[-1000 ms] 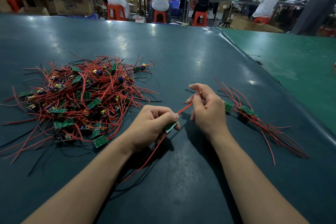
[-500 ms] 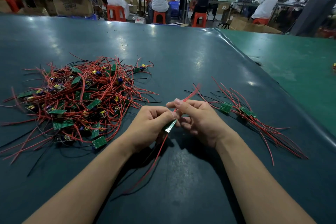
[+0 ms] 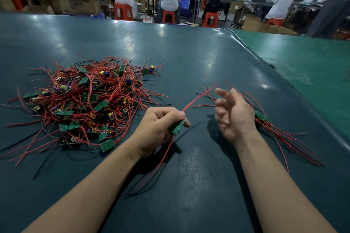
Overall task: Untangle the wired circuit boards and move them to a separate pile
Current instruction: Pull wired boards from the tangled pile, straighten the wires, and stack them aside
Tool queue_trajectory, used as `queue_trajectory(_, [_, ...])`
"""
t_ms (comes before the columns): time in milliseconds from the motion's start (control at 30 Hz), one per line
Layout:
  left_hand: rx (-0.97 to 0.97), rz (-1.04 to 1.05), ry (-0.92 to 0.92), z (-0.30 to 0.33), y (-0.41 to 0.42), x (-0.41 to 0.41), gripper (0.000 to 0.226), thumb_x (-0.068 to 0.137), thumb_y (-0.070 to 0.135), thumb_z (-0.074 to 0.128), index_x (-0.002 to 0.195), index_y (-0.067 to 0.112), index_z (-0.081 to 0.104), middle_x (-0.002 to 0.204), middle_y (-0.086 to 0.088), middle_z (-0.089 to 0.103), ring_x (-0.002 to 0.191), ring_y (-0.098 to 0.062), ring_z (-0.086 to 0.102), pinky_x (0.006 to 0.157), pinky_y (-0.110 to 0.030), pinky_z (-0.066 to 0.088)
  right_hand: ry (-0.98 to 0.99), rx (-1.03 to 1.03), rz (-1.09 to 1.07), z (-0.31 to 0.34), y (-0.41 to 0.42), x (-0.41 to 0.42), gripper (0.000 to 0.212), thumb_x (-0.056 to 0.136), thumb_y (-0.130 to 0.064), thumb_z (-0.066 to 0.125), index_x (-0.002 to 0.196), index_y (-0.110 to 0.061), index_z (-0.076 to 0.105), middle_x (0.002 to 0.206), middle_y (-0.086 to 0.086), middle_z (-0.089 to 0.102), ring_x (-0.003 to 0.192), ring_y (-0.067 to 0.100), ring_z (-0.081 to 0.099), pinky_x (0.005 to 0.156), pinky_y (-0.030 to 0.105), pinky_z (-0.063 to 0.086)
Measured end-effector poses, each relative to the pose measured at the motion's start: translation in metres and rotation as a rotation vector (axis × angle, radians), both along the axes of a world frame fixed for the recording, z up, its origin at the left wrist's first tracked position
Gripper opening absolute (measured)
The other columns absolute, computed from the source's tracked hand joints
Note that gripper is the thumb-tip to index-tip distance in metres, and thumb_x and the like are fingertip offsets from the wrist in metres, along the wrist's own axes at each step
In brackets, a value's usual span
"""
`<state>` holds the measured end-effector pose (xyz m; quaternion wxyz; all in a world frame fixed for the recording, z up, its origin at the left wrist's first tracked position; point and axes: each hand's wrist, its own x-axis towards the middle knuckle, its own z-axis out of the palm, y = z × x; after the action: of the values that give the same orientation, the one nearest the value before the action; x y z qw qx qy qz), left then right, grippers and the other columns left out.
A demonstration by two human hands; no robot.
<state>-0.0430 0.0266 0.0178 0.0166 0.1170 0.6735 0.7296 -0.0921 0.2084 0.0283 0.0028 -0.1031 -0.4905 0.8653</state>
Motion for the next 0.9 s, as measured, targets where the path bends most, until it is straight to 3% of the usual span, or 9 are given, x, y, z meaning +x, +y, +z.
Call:
queue_trajectory(133, [0.092,0.105,0.006,-0.004,0.005,-0.007,0.027,0.1,0.014,0.049,0.102,-0.001,0.072,0.043,0.011,0.04,0.034,0.001,0.035,0.038,-0.009,0.035,0.018,0.521,0.504,-0.003,-0.016,0.015,0.062,0.082,-0.072,0.045,0.065,-0.017,0.066,0.05,0.0,0.05,0.03,0.007,0.037,0.031,0.011,0.019])
queue_trajectory(233, [-0.006,0.06,0.109,-0.006,0.006,-0.008,0.028,0.099,0.014,0.048,0.116,0.001,0.066,0.065,0.016,0.066,0.064,0.008,0.059,0.062,-0.007,0.044,0.127,0.623,0.719,-0.003,-0.019,0.026,0.033,0.078,-0.056,0.063,0.065,-0.025,0.065,0.05,-0.007,0.052,0.034,0.007,0.042,0.032,0.012,0.025])
queue_trajectory(300, [-0.012,0.009,0.103,-0.008,0.007,-0.008,0.033,0.096,0.027,0.048,0.116,0.009,0.068,0.088,0.006,0.072,0.087,-0.007,0.066,0.083,-0.019,0.049,0.16,0.558,0.737,-0.001,-0.016,0.029,0.029,0.082,-0.046,0.065,0.082,-0.017,0.064,0.051,-0.005,0.052,0.034,0.007,0.043,0.031,0.012,0.026])
queue_trajectory(333, [0.0,0.011,0.092,-0.009,0.007,-0.008,0.037,0.095,0.034,0.047,0.116,0.013,0.068,0.085,-0.003,0.07,0.084,-0.015,0.065,0.085,-0.025,0.049,0.177,0.538,0.699,0.0,-0.016,0.03,0.032,0.084,-0.042,0.065,0.091,-0.01,0.063,0.052,-0.004,0.053,0.034,0.007,0.043,0.031,0.012,0.027])
queue_trajectory(400, [-0.009,0.12,0.131,-0.01,0.008,-0.009,0.042,0.099,0.043,0.041,0.113,0.015,0.069,0.055,-0.003,0.05,0.051,-0.011,0.048,0.061,-0.017,0.044,0.235,0.504,0.482,0.004,-0.018,0.029,0.031,0.09,-0.032,0.064,0.093,-0.001,0.063,0.051,-0.002,0.054,0.032,0.008,0.043,0.031,0.013,0.028])
queue_trajectory(467, [-0.095,0.343,0.243,-0.011,0.002,-0.01,0.044,0.102,0.045,0.038,0.105,0.015,0.071,0.045,-0.001,0.032,0.04,-0.012,0.031,0.043,-0.021,0.029,0.31,0.459,0.119,0.008,-0.02,0.025,0.027,0.094,-0.025,0.064,0.085,0.001,0.063,0.049,-0.001,0.055,0.031,0.01,0.042,0.031,0.014,0.029])
queue_trajectory(633, [-0.473,0.755,0.578,-0.01,-0.01,-0.007,0.038,0.1,0.037,0.039,0.094,0.015,0.07,0.052,0.006,0.049,0.043,-0.005,0.042,0.048,-0.02,0.03,0.245,0.142,-0.563,0.014,-0.008,0.019,0.03,0.095,-0.032,0.063,0.073,-0.014,0.055,0.051,0.0,0.06,0.033,0.012,0.045,0.032,0.017,0.033])
queue_trajectory(767, [-0.748,0.875,0.744,-0.006,-0.014,-0.008,0.017,0.092,0.024,0.057,0.093,0.012,0.07,0.073,0.0,0.064,0.071,-0.023,0.056,0.066,-0.035,0.046,-0.122,-0.201,-0.348,0.008,-0.009,0.021,0.028,0.091,-0.029,0.068,0.079,-0.008,0.055,0.059,0.008,0.07,0.038,0.009,0.058,0.037,0.015,0.045])
queue_trajectory(900, [-1.077,1.054,0.45,-0.004,-0.033,-0.016,0.037,0.086,0.024,0.061,0.121,0.011,0.061,0.113,-0.014,0.057,0.11,-0.037,0.046,0.093,-0.048,0.036,-0.058,0.092,-0.099,0.0,-0.025,0.022,0.026,0.094,-0.028,0.064,0.085,-0.003,0.065,0.059,0.007,0.069,0.037,0.011,0.055,0.036,0.016,0.043])
